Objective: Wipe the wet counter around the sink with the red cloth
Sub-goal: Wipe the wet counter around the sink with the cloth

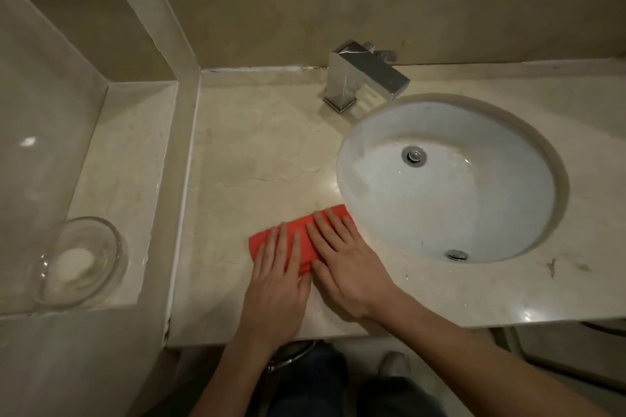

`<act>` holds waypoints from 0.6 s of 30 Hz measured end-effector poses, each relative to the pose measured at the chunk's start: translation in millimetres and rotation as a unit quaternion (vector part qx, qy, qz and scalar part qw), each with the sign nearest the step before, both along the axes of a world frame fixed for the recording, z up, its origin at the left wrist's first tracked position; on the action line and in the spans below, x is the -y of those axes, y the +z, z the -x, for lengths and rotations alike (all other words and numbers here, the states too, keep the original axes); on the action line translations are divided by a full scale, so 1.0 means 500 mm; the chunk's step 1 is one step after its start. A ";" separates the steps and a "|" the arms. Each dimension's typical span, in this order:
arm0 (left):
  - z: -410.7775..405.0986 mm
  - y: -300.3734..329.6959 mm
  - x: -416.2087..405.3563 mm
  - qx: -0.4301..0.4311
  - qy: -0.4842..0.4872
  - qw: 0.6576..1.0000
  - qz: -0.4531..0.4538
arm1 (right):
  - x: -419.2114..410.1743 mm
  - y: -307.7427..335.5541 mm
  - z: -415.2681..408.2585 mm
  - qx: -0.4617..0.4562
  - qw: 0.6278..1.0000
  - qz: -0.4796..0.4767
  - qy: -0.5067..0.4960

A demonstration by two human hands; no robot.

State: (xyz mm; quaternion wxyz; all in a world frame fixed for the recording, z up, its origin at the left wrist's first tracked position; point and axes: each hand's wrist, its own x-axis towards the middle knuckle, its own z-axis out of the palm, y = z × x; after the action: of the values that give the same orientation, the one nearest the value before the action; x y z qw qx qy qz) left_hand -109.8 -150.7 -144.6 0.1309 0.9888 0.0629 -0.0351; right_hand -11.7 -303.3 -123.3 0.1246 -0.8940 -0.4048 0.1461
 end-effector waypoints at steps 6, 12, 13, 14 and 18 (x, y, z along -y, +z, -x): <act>0.092 0.025 0.065 -0.068 -0.038 0.996 0.036 | 0.093 0.014 0.128 -0.051 0.998 0.003 -0.023; -0.112 0.007 -0.050 -0.076 -0.060 0.995 0.013 | -0.016 0.001 -0.033 -0.029 0.996 0.004 -0.081; -0.141 0.012 -0.059 -0.083 -0.061 0.995 0.010 | -0.027 0.001 -0.053 -0.030 0.996 0.004 -0.088; -0.152 0.014 -0.063 -0.087 -0.064 0.994 0.005 | -0.029 0.000 -0.060 -0.030 0.996 0.005 -0.089; -0.035 0.037 0.026 -0.120 -0.082 0.989 -0.004 | 0.062 0.006 0.039 -0.013 0.998 0.019 -0.054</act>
State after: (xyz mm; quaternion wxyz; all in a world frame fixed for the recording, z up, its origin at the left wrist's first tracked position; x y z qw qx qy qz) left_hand -92.4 -163.8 -125.9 0.1155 0.9797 -0.0026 -0.1638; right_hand -31.3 -334.3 -120.2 0.1203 -0.9149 -0.3511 0.1587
